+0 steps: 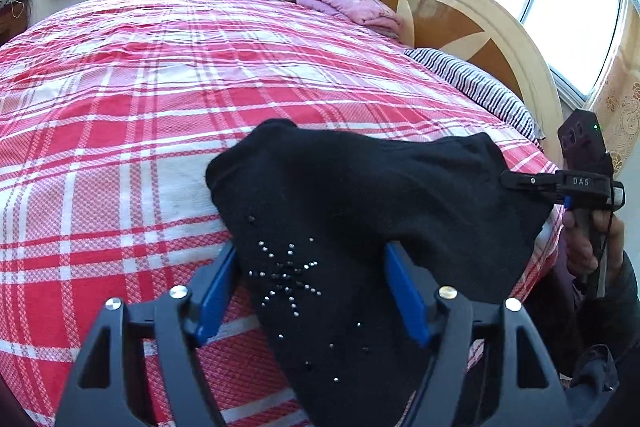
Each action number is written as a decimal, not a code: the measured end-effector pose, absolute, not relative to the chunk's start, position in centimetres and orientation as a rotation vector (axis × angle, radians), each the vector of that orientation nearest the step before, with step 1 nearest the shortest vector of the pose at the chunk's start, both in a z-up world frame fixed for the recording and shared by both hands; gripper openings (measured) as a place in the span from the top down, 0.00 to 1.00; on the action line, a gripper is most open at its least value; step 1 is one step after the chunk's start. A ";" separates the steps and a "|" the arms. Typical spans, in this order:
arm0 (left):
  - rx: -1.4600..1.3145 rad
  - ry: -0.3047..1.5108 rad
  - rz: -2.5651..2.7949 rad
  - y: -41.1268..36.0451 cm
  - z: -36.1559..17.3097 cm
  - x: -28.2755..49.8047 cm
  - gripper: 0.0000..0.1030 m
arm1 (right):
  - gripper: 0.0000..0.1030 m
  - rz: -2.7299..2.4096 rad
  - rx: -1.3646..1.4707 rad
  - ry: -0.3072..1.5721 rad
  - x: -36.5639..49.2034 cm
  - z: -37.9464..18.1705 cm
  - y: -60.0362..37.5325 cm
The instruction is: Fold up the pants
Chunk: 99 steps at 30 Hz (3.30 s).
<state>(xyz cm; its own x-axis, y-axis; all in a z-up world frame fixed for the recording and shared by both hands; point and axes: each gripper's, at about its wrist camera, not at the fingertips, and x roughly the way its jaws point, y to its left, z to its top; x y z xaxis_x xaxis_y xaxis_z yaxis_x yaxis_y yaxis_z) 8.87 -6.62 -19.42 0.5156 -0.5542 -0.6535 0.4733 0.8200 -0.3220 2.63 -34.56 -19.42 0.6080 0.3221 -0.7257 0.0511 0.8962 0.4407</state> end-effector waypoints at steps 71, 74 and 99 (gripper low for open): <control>-0.036 0.764 0.003 14.9 -18.5 11.6 0.29 | 0.45 0.352 0.383 0.925 25.8 -22.3 -15.3; -0.026 0.765 -0.002 14.6 -18.3 11.0 0.29 | 0.45 0.264 0.377 0.915 24.4 -21.9 -16.2; 0.036 0.586 -0.126 9.0 -11.5 6.5 0.11 | 0.37 0.111 -0.062 0.562 8.6 -10.0 -11.4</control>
<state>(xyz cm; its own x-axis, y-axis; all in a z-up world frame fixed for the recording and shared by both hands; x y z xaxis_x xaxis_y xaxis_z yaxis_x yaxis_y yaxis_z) 6.53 8.99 -11.54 0.8256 -0.1083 -0.5538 0.1286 0.9917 -0.0023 8.56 -11.41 -10.05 0.8405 0.0877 -0.5347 -0.1218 0.9921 -0.0286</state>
